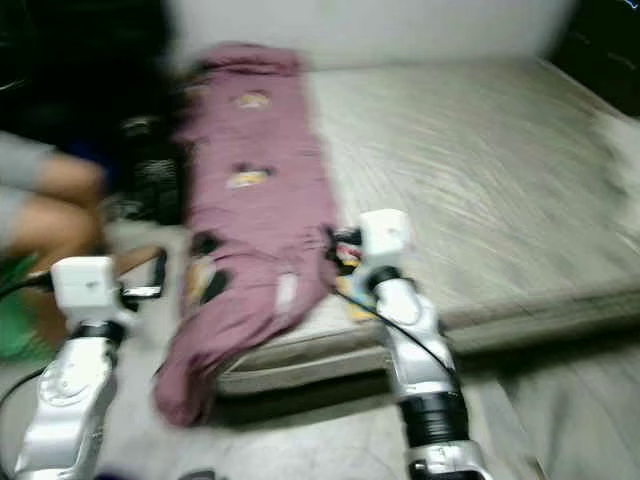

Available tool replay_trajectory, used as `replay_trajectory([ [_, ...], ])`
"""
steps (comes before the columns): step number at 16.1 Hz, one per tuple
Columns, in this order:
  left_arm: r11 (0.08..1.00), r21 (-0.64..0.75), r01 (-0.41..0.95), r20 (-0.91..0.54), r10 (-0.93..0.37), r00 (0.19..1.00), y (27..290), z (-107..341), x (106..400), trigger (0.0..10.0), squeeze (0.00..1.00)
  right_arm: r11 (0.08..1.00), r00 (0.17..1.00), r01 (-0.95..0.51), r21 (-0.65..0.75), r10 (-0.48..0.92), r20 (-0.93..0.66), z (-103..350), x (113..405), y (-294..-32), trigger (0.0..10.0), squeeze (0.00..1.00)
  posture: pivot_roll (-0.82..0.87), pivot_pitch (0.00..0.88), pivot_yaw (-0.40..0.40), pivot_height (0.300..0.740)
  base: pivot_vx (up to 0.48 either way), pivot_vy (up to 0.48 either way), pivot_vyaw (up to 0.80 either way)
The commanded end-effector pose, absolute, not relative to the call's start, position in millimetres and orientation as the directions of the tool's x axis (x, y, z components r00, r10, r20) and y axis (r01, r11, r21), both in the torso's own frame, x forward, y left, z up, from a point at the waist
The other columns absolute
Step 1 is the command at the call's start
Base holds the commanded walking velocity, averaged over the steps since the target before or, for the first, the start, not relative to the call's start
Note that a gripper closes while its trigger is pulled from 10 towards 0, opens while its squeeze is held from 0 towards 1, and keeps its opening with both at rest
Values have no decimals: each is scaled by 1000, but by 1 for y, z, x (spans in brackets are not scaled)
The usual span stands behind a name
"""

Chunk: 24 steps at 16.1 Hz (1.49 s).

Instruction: Clean up the room

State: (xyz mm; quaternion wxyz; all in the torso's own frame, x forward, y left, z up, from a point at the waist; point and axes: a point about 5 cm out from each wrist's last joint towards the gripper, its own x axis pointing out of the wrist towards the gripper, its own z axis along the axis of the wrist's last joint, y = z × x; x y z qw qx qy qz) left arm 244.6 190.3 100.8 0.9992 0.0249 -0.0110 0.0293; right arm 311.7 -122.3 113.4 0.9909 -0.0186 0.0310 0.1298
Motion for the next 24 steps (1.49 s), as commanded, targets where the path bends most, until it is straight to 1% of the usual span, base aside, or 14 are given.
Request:
replay_trajectory([
  [1,999,31,-17,48,16,999,178,105,248,10000,0,975,974,-215,-48,211,-81,110,311,-139,10000,0,-85,0,-20,740,341,0,0],
  [9,999,36,-12,47,10,999,178,105,249,10000,0,974,974,-218,-55,213,-75,111,311,-138,10000,0,-86,0,-18,740,330,0,0],
  [12,999,45,-25,43,23,999,177,104,250,10000,0,975,974,-217,-53,213,-76,110,311,-139,10000,0,-85,0,-20,740,0,0,571],
  [14,998,44,-35,37,33,999,178,104,250,10000,0,975,974,-217,-54,213,-77,110,311,-139,10000,0,-85,0,-21,740,0,0,0],
  [16,998,48,-39,35,37,999,178,103,250,10000,0,971,972,-226,-75,220,-79,110,311,-138,10000,0,-85,0,-21,740,0,0,800],
  [21,997,69,-38,32,36,999,177,104,251,10000,0,974,974,-217,-59,212,-79,110,312,-139,10000,0,-89,0,-21,740,0,0,734],
  [24,997,71,-39,30,36,999,178,104,252,10000,0,975,975,-213,-54,209,-77,110,312,-139,10000,0,-88,0,-19,740,0,0,0],
])
